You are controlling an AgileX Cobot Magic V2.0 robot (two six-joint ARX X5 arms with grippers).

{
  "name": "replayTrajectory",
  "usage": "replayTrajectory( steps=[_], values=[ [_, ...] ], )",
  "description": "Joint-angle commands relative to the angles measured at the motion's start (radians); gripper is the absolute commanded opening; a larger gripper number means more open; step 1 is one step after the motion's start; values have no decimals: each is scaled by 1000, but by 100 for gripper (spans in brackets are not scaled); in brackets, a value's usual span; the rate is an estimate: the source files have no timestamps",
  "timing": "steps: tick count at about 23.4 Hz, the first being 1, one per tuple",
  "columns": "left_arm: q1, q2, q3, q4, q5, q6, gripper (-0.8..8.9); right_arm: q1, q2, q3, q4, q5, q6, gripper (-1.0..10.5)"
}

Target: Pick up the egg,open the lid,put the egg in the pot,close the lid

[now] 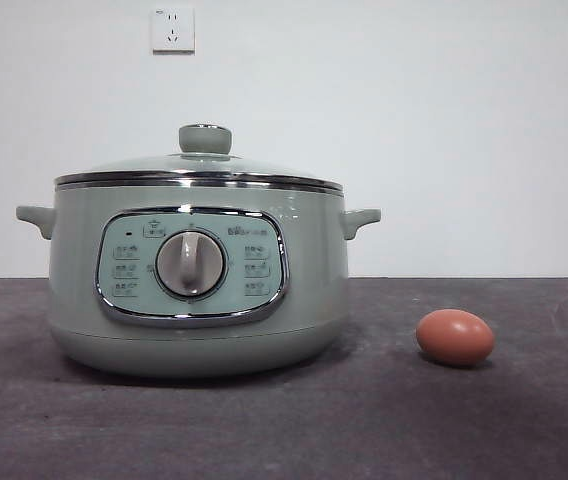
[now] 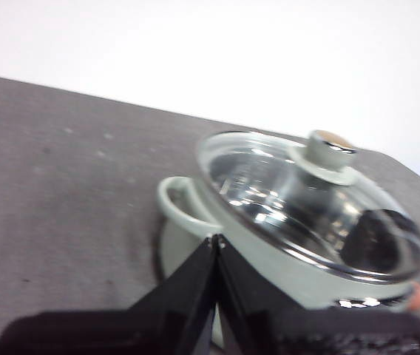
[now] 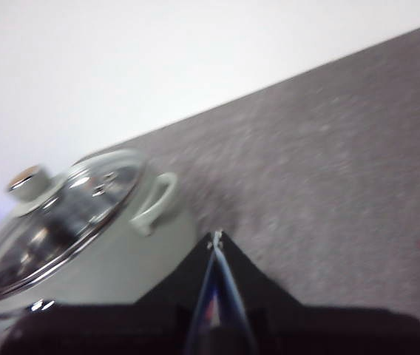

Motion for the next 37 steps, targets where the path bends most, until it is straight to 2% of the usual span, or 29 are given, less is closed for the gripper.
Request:
replayTrajectory(
  steps=[1, 6, 12, 14, 22, 29, 30, 33, 34, 35, 36, 37],
  values=[
    [2, 46, 60, -26, 54, 0, -6, 3, 81, 92, -68, -68, -85, -12],
    [1, 160, 194, -135, 158, 92, -6, 3, 251, 283, -268, -200, -288, -12],
    [-13, 252, 354, -314, 218, 243, -6, 18, 428, 500, -549, -225, -503, -12],
    [-25, 277, 404, -387, 236, 291, -6, 29, 473, 559, -625, -223, -550, -12],
    [-62, 354, 573, -703, 203, 461, -6, 95, 570, 700, -812, -204, -595, -12],
    [-84, 360, 597, -749, 53, 470, -6, 182, 574, 708, -881, 24, -613, -12],
    [-84, 360, 597, -749, 35, 470, -6, 192, 573, 708, -882, 46, -613, -11],
    [-84, 364, 597, -740, 39, 469, 13, 195, 574, 708, -879, 43, -612, -8],
    [-84, 365, 597, -740, 39, 466, 101, 195, 574, 708, -874, 42, -610, 18],
    [-84, 365, 597, -740, 39, 465, 283, 195, 574, 708, -871, 43, -609, 101],
    [-84, 365, 597, -738, 39, 460, 454, 195, 574, 708, -871, 43, -604, 223],
    [-84, 365, 597, -737, 39, 450, 576, 195, 574, 708, -871, 43, -584, 417]
  ],
)
